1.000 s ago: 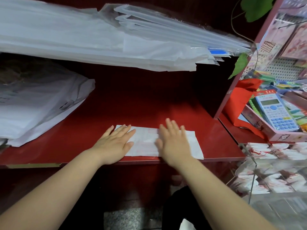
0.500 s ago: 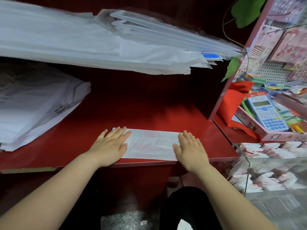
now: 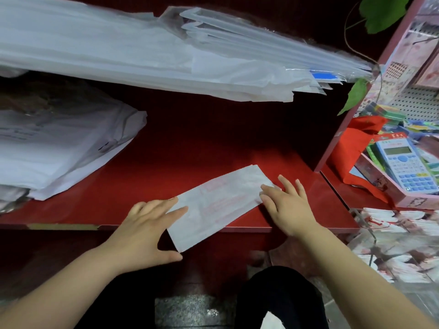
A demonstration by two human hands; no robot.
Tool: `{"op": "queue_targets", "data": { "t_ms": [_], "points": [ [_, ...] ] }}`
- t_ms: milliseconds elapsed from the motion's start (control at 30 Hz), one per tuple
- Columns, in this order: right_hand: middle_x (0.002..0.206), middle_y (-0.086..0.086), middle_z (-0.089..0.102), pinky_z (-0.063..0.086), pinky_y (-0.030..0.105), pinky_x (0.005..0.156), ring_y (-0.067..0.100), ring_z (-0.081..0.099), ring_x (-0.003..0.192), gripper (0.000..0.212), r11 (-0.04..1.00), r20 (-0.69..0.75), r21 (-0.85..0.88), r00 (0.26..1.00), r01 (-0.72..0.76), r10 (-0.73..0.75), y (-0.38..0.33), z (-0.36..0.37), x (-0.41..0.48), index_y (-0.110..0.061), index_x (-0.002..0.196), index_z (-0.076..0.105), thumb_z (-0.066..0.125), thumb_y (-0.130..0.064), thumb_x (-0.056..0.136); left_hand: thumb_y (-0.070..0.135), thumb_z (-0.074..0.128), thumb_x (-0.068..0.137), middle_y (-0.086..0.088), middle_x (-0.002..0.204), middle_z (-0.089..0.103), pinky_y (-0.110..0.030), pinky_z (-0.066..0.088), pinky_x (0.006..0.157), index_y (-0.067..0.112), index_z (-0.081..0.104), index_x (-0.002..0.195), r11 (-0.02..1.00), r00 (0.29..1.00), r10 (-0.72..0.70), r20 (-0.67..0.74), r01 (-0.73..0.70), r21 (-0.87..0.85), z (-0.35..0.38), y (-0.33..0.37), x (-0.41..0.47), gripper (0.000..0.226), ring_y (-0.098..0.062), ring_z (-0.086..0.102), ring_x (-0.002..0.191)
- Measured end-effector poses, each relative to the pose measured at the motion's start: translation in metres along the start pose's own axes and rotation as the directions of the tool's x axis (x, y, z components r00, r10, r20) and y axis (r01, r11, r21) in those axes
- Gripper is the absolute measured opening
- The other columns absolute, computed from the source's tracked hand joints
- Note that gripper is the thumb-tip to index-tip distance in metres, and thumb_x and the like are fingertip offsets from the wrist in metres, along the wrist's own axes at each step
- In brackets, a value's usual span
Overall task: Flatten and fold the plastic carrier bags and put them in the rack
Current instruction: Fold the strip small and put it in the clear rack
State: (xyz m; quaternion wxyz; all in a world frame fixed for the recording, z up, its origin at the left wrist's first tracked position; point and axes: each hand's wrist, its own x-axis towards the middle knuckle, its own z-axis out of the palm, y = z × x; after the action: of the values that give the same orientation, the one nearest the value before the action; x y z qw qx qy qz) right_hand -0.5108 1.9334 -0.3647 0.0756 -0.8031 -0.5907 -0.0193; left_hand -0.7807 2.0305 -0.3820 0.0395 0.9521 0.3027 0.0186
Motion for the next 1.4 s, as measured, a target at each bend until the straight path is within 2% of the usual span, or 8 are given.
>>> {"op": "queue_targets", "data": {
  "t_ms": [100,267,400,700,933,1133,1300,1400],
  "points": [
    [0.153,-0.010,0.018,-0.012,0.041,0.111,0.020,-0.005,0.143,0.042,0.999,0.131,-0.045,0.991,-0.024,0.030,-0.002,-0.003,0.021,-0.031,0.139,0.036,0.021,-0.038,0.100,0.056,0.063,0.059,-0.001,0.117,0.058,-0.028,0.023,0.092,0.024,0.044,0.122,0.994,0.957,0.103,-0.273,-0.094,0.048,0.020,0.001,-0.009,0.073,-0.015,0.041,0.101],
    [0.154,0.004,0.017,-0.003,0.038,0.113,0.024,0.009,0.142,0.047,0.998,-0.076,-0.042,0.996,0.036,-0.039,-0.017,0.012,0.025,-0.019,0.143,0.028,0.020,-0.035,0.099,0.015,0.042,0.069,0.005,0.098,0.043,-0.031,0.039,0.078,0.021,0.046,0.111,0.991,0.758,0.123,-0.641,-0.127,0.040,0.045,0.012,0.003,0.042,-0.017,0.042,0.086],
    [0.129,0.010,0.052,0.020,0.031,0.111,0.023,0.045,0.123,0.050,0.895,-0.404,0.267,0.884,0.358,-0.234,-0.034,0.031,-0.020,-0.011,0.124,0.048,0.032,-0.047,0.093,-0.011,0.077,0.041,0.006,0.087,0.036,-0.024,0.041,0.057,0.017,0.047,0.104,0.990,0.743,0.059,-0.667,-0.131,-0.059,0.048,0.023,0.012,0.074,-0.014,0.036,0.076],
    [0.113,0.006,0.065,0.025,0.033,0.106,0.016,0.048,0.113,0.031,0.844,-0.474,0.163,0.791,0.510,-0.386,-0.030,0.062,-0.050,-0.019,0.109,0.050,0.053,-0.031,0.080,0.003,0.073,0.052,0.006,0.088,0.040,-0.028,0.042,0.060,0.017,0.068,0.092,0.981,0.719,0.065,-0.692,-0.173,-0.087,0.048,0.048,0.027,0.043,-0.016,0.038,0.076],
    [0.099,0.001,0.071,0.032,0.026,0.102,0.013,0.055,0.103,0.015,0.822,-0.577,0.286,0.773,0.492,-0.262,-0.025,0.059,-0.046,-0.015,0.084,0.069,0.055,-0.018,0.078,0.019,0.046,0.067,-0.001,0.097,0.071,-0.014,0.020,0.106,0.025,0.067,0.091,0.947,0.784,0.157,-0.601,-0.292,-0.134,0.043,0.029,0.019,0.033,-0.011,0.052,0.103],
    [0.097,-0.025,0.063,0.026,0.006,0.101,-0.020,0.047,0.104,0.023,0.724,-0.511,0.597,0.860,0.347,0.009,-0.033,0.056,-0.049,-0.021,0.091,0.070,0.052,-0.029,0.080,0.067,0.045,0.077,0.044,0.080,0.056,0.001,0.028,0.091,0.028,0.066,0.092,0.824,0.803,-0.158,-0.574,-0.214,-0.525,0.038,0.036,0.019,0.046,0.011,0.054,0.094],
    [0.072,-0.018,0.059,0.032,0.008,0.080,-0.003,0.047,0.074,0.041,0.727,-0.451,0.664,0.869,0.173,0.204,-0.042,0.045,-0.035,-0.012,0.073,0.070,0.046,-0.045,0.074,0.060,0.043,0.069,-0.003,0.061,0.063,-0.025,0.040,0.067,0.009,0.065,0.068,0.711,0.790,-0.435,-0.433,0.005,-0.704,0.029,0.051,0.030,0.056,-0.016,0.053,0.072],
    [0.071,-0.003,0.064,0.025,0.024,0.074,0.007,0.045,0.072,0.033,0.748,-0.381,0.660,0.887,0.063,0.262,-0.045,0.037,-0.024,-0.012,0.072,0.068,0.054,-0.042,0.075,0.034,0.063,0.082,0.007,0.044,0.034,-0.030,0.025,0.056,0.019,0.039,0.050,0.707,0.735,-0.531,-0.422,0.110,-0.699,0.024,0.054,0.040,0.043,-0.016,0.035,0.053]
  ]
}}
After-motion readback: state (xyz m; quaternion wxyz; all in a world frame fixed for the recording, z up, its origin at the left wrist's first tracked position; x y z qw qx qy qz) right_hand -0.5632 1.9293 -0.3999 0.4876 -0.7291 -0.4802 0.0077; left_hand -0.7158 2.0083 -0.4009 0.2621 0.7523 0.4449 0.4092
